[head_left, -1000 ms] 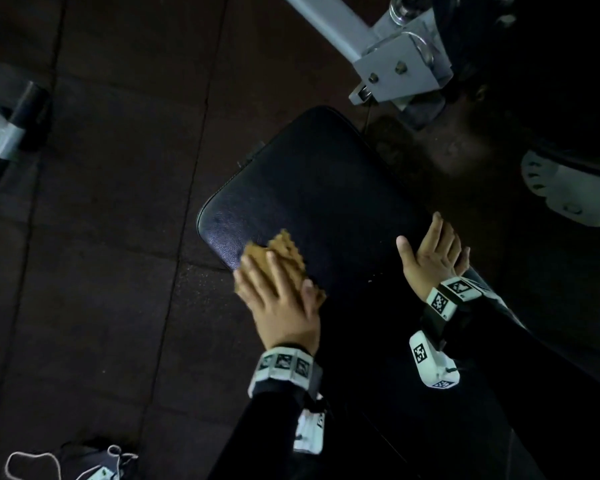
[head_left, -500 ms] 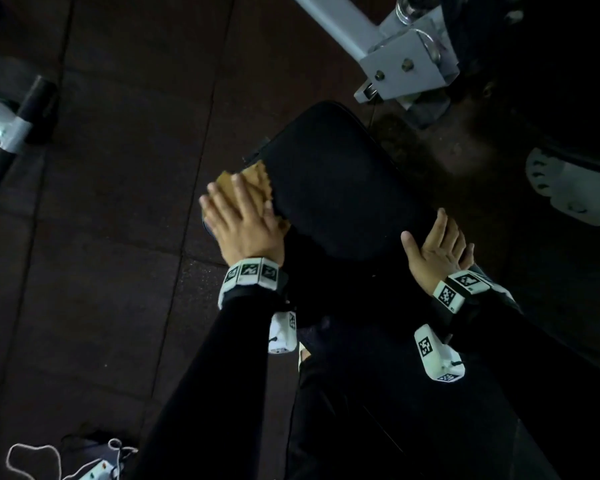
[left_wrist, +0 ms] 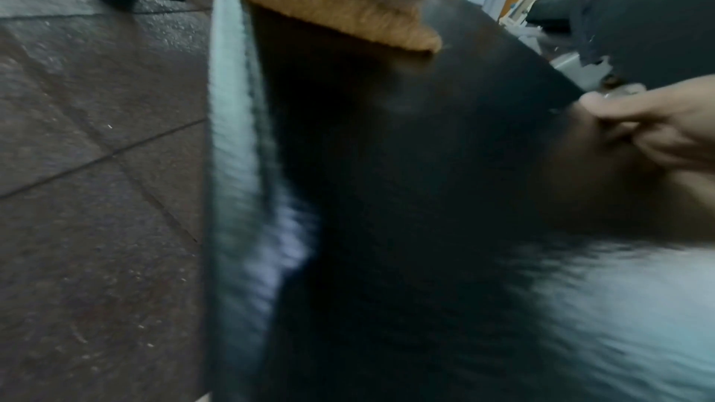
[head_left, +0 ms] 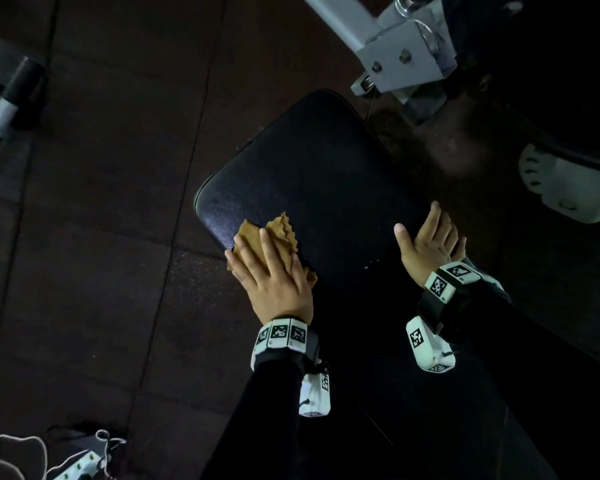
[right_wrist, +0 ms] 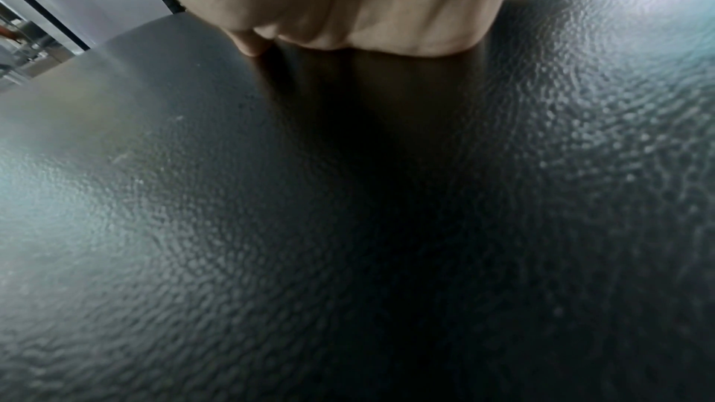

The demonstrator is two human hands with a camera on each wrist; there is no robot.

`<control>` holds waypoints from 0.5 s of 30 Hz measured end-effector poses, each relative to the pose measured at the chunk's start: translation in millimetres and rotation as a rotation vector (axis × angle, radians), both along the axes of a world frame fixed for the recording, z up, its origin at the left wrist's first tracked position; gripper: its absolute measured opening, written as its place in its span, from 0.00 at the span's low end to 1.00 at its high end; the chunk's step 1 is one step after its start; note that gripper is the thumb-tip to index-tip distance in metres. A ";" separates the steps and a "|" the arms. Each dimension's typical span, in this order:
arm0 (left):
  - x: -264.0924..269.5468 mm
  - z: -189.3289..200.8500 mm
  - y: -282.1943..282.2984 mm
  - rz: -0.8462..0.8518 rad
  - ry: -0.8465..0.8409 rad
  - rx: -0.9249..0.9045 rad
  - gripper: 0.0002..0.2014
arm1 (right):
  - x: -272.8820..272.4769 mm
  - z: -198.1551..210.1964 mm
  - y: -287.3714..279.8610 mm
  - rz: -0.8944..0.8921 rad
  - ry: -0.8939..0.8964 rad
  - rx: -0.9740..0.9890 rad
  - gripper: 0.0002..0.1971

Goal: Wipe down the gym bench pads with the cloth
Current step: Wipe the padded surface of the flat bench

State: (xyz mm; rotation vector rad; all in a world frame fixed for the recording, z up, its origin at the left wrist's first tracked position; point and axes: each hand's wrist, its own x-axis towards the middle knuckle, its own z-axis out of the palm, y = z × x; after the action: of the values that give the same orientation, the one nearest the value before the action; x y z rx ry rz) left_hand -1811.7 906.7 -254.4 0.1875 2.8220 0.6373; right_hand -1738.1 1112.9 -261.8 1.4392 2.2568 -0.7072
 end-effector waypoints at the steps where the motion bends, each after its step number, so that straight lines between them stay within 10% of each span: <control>1: -3.7 -0.8 -3.1 0.021 0.006 0.016 0.32 | 0.7 -0.8 0.5 0.003 -0.001 -0.002 0.40; 15: 33.2 -10.7 -17.1 0.563 -0.070 0.389 0.33 | -2.1 -0.4 1.7 0.033 0.019 0.024 0.39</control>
State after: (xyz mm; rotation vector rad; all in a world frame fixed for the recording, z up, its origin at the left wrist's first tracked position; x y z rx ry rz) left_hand -1778.4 889.6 -265.0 -0.5718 2.6450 1.2761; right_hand -1740.2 1114.6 -262.2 1.4078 2.3053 -0.6883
